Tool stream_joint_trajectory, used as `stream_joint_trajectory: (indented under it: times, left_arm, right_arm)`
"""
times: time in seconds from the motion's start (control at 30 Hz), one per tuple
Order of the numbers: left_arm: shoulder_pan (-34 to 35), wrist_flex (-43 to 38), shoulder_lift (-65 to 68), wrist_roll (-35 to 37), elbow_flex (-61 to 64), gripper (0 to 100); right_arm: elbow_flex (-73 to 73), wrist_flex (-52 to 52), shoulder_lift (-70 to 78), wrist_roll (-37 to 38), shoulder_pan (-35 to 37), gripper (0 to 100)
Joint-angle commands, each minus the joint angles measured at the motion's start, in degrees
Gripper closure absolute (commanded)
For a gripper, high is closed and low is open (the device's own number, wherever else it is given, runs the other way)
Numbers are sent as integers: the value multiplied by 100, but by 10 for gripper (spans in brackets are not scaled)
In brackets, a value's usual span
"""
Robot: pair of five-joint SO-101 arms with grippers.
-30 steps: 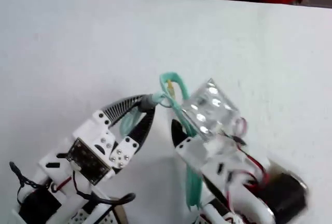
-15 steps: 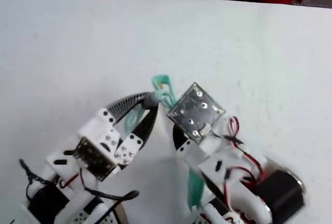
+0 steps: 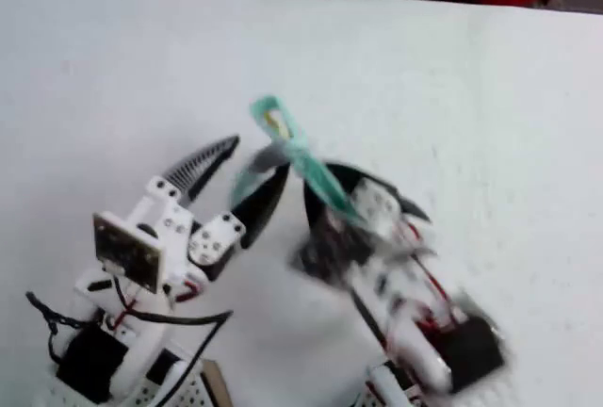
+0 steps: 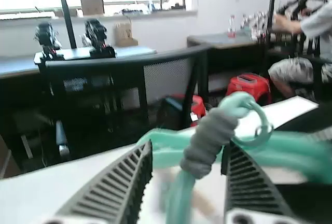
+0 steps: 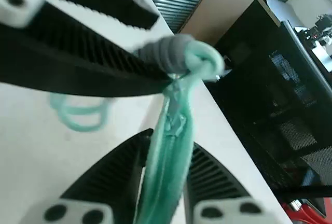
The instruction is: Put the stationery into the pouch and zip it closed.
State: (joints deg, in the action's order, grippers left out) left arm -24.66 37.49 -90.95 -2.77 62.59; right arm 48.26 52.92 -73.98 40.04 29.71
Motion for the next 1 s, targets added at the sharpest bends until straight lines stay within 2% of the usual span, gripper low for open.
stream_joint_trajectory:
  times: [0.0,0.13,0.27,0.43,0.53,0.67,0.73,0.8,0.87,0.97]
  left_arm:
    - [84,-818,84,97,325,796]
    - [66,-1319,831,97,387,807]
    - [66,-1591,1437,88,387,885]
    - [57,-1556,1288,-642,422,980]
    - [57,-1143,919,-659,369,928]
    - [57,26,-4,-431,105,775]
    - [-84,519,-400,-264,-9,767]
    - [-505,774,-541,-431,9,766]
    - [-866,712,-453,-756,202,767]
    - [-954,-35,-57,-914,510,784]
  right_arm:
    - [1064,-1763,-145,88,-338,980]
    - [1565,-1877,-251,70,-338,980]
    - [1697,-1842,-629,-229,-365,980]
    - [2048,-1868,-1042,-281,-330,980]
    - [2127,-1868,-1051,-281,-365,980]
    - [2136,-1842,-1024,-281,-365,980]
    - [2136,-1833,-1024,-290,-365,980]
    - [2136,-1833,-1024,-378,-356,980]
    - [2119,-1833,-1042,-563,-356,980]
    - [2119,-1771,-1068,-615,-347,980]
